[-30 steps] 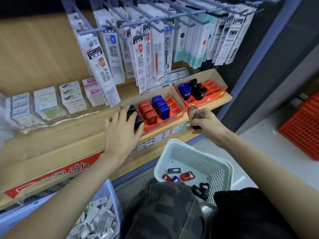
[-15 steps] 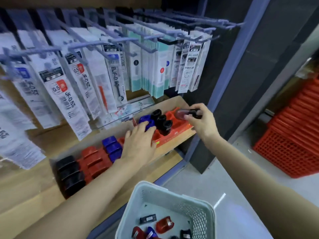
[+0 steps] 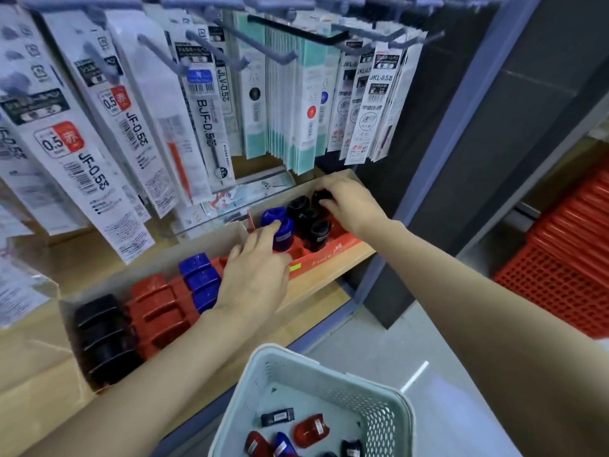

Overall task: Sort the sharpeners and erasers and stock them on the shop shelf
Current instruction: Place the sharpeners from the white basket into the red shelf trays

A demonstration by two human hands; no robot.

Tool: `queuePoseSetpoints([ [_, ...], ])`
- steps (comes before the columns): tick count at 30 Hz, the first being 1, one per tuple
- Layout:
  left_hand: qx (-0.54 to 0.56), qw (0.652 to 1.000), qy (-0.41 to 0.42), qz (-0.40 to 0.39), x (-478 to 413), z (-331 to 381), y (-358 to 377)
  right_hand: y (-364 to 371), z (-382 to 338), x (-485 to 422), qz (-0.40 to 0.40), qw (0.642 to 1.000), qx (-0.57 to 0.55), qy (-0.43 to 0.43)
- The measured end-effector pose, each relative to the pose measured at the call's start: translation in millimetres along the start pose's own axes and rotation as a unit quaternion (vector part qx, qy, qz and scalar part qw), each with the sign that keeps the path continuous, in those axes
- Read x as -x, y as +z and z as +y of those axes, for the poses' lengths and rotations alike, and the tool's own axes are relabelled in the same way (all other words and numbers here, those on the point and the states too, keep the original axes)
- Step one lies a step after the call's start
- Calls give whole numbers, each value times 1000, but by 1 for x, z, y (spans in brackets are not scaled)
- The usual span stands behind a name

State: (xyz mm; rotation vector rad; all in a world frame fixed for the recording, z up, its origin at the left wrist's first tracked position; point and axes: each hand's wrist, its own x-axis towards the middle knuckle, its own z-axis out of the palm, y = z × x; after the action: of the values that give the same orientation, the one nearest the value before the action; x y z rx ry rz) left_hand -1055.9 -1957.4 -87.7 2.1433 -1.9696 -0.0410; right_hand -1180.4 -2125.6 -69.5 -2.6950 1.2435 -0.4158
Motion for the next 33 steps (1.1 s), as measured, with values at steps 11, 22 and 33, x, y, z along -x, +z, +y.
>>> queuePoseSetpoints([
  [11, 20, 998, 22, 64, 12, 8, -6, -18, -1, 37, -18, 983, -160, 87],
  [22, 244, 923, 20, -298, 112, -12, 130, 81, -7, 231, -305, 934, -163, 89],
  [33, 137, 912, -71, -381, 124, -31, 274, 253, -3, 284, -405, 909, -57, 79],
])
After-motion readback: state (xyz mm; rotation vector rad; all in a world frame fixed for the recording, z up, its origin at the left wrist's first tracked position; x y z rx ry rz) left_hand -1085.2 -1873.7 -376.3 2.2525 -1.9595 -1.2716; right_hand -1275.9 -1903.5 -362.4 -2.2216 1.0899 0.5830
